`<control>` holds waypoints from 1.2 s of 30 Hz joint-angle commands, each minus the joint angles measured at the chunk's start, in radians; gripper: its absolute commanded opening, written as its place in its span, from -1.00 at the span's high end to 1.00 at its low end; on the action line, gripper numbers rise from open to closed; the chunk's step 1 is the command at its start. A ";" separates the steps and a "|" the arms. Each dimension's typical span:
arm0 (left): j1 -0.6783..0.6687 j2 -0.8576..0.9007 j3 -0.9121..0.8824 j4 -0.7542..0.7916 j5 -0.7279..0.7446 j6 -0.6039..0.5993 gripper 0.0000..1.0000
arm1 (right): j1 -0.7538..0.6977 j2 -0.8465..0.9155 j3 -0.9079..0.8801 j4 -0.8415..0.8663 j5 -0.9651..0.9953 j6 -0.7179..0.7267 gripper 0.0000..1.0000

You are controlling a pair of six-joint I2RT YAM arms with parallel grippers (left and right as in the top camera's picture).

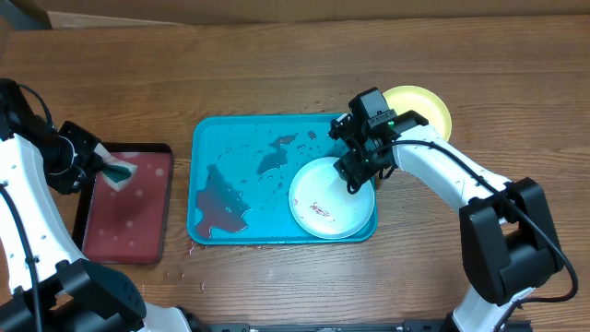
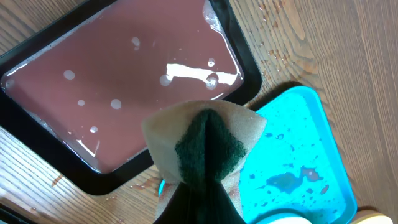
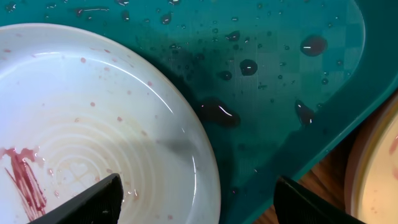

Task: Clean dirty plates on tray and stack at the side
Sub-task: 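Grasp the stained white plate rim on the teal tray with the right gripper, then scrub the stained white plate with the sponge in the left gripper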

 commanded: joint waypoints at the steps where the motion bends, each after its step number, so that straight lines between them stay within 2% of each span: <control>1: -0.008 0.000 -0.006 0.001 0.016 0.020 0.91 | 0.002 0.053 -0.006 0.003 -0.012 0.000 -0.58; 8: -0.008 0.000 -0.006 0.005 0.016 0.019 0.92 | 0.012 0.116 -0.006 0.007 -0.034 0.019 -0.51; 9: -0.008 0.000 -0.006 0.005 0.016 0.019 0.92 | 0.014 0.116 -0.006 0.010 -0.034 0.021 -0.43; 11: -0.008 0.000 -0.006 0.004 0.016 0.019 0.91 | 0.014 0.116 -0.006 0.014 -0.034 0.037 -0.09; 13: -0.009 0.000 -0.006 0.002 0.021 0.020 0.91 | 0.014 0.116 -0.006 0.019 -0.034 0.076 0.49; 15: -0.019 0.000 -0.006 -0.004 0.061 0.044 0.92 | 0.014 0.116 -0.006 0.022 -0.034 0.130 0.83; 16: -0.029 0.000 -0.008 -0.004 0.094 0.073 0.92 | 0.014 0.116 -0.006 0.026 -0.035 0.164 0.91; 20: -0.107 0.000 -0.026 0.011 0.220 0.197 0.91 | 0.023 0.116 -0.006 0.056 -0.079 0.317 0.93; 23: -0.213 0.000 -0.071 0.026 0.243 0.252 0.92 | 0.044 0.116 -0.006 0.113 -0.138 0.460 0.93; 28: -0.415 0.000 -0.199 0.117 0.245 0.255 0.91 | 0.101 0.119 -0.006 0.188 -0.150 0.658 0.93; 34: -0.667 0.000 -0.339 0.325 0.238 0.261 0.92 | 0.146 0.129 -0.006 0.211 -0.101 0.789 0.93; 36: -0.732 0.001 -0.374 0.393 0.203 0.201 0.91 | 0.145 0.129 -0.006 0.205 -0.101 0.824 0.93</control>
